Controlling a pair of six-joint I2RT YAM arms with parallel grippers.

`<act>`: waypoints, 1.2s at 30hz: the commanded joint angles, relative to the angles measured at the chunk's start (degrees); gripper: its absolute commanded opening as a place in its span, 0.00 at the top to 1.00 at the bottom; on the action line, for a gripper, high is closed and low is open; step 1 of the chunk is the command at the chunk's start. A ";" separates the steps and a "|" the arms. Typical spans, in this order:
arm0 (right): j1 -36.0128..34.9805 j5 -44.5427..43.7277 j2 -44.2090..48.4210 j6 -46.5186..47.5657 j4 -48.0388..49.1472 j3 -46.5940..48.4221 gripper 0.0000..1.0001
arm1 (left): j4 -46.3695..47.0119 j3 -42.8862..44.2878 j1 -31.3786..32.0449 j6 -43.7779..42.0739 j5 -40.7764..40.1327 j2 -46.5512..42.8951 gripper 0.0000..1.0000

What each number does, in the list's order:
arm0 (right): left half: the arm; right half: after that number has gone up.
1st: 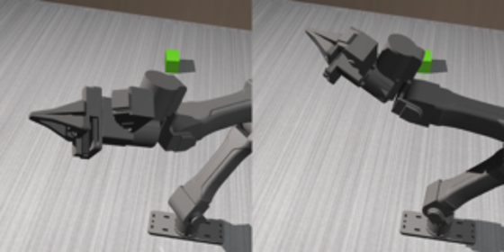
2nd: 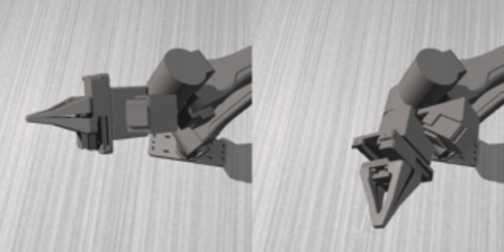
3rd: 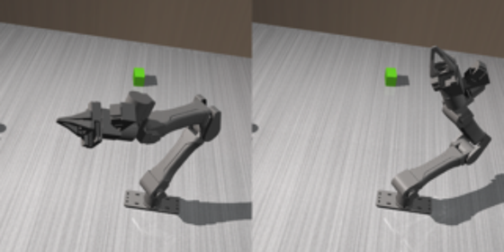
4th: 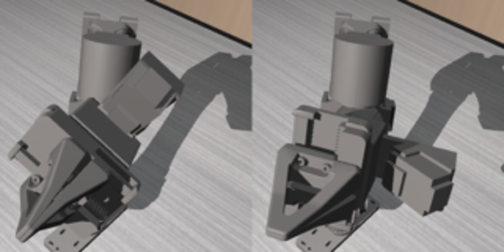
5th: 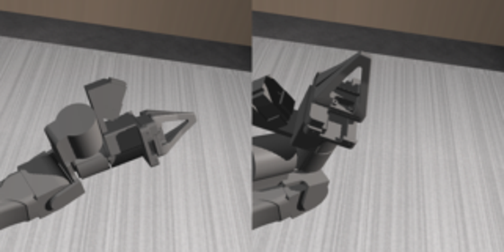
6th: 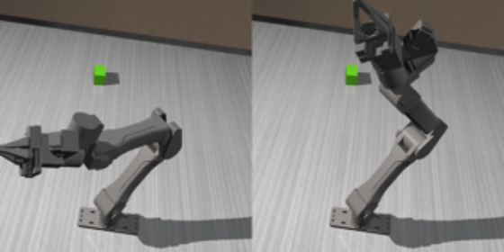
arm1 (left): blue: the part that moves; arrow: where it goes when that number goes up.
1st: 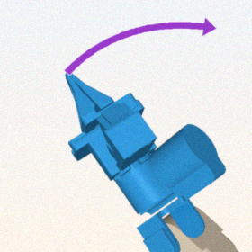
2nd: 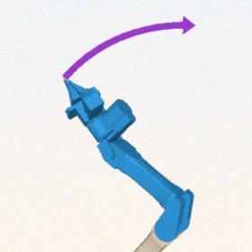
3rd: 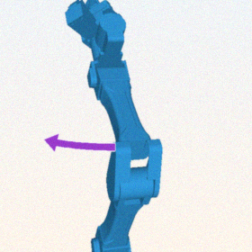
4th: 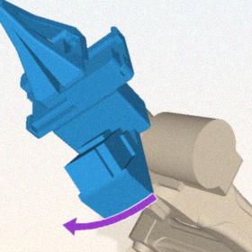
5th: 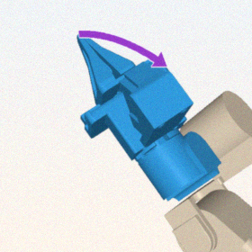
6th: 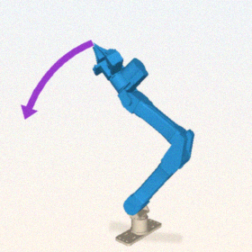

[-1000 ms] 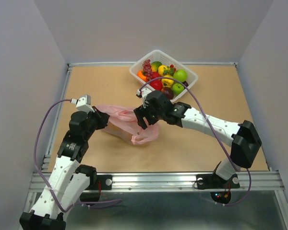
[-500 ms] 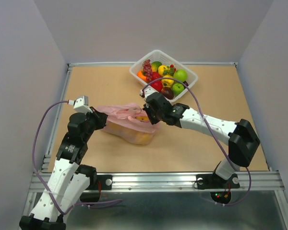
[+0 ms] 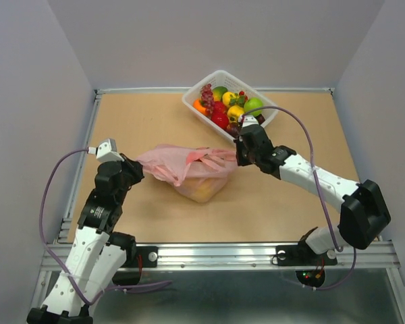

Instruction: Untie the knot of the plastic bag and take out the fruit

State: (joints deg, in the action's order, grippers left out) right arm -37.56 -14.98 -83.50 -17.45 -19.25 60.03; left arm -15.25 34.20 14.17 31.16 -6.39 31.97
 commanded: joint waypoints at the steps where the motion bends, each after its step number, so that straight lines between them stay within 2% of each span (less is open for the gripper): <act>1: -0.67 9.34 2.55 2.76 4.30 0.09 0.87 | 0.12 1.40 -0.02 -0.12 -3.56 2.65 0.99; 2: -0.85 11.27 2.99 3.30 4.30 0.17 0.81 | 0.56 1.75 -0.02 -0.83 -2.23 3.10 0.94; 4: -1.81 14.27 4.22 4.96 4.30 0.44 0.67 | 1.62 2.19 -0.02 -2.85 2.06 3.80 0.73; 5: -2.25 14.63 5.88 5.32 4.30 0.70 0.54 | 1.71 3.15 -0.02 -3.47 3.30 4.07 0.44; 7: -3.21 16.37 7.91 6.11 4.22 1.05 0.45 | 1.19 4.56 -0.02 -4.87 5.24 3.89 0.24; 8: -3.48 17.09 9.66 6.20 4.22 1.58 0.39 | 0.75 6.57 -0.02 -5.31 6.12 3.81 0.10; 10: -4.27 17.97 11.34 6.38 4.04 2.37 0.36 | -0.74 8.95 -0.02 -6.28 8.76 3.89 0.04; 16: -5.77 24.21 12.32 7.34 3.95 4.22 0.24 | -4.35 18.70 0.68 -11.55 12.63 9.15 0.01; 19: -6.65 23.42 10.91 7.96 4.04 3.87 0.23 | -5.93 22.31 4.97 -12.79 11.50 11.45 0.01; 21: -7.96 22.11 9.42 8.66 4.04 3.43 0.23 | -6.82 23.90 8.57 -12.00 7.38 12.94 0.01; 22: -8.75 21.06 8.89 8.92 4.13 3.34 0.23 | -6.64 24.16 13.37 -11.65 2.75 13.29 0.01; 24: -9.63 20.00 7.05 9.28 4.22 3.16 0.22 | -6.38 24.78 17.80 -11.38 -0.88 14.96 0.01; 28: -11.13 18.59 5.11 10.33 5.27 2.20 0.21 | -7.17 28.11 27.80 -15.23 -9.83 20.92 0.01; 36: -11.39 16.83 5.02 11.21 6.24 -0.09 0.21 | -9.54 32.07 38.82 -25.44 -24.27 32.27 0.01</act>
State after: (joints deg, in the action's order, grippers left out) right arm -48.47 3.95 -79.48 -7.64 -15.90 61.49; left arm -23.88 63.11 50.15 12.34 -20.56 61.32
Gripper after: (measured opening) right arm 0.793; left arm 0.986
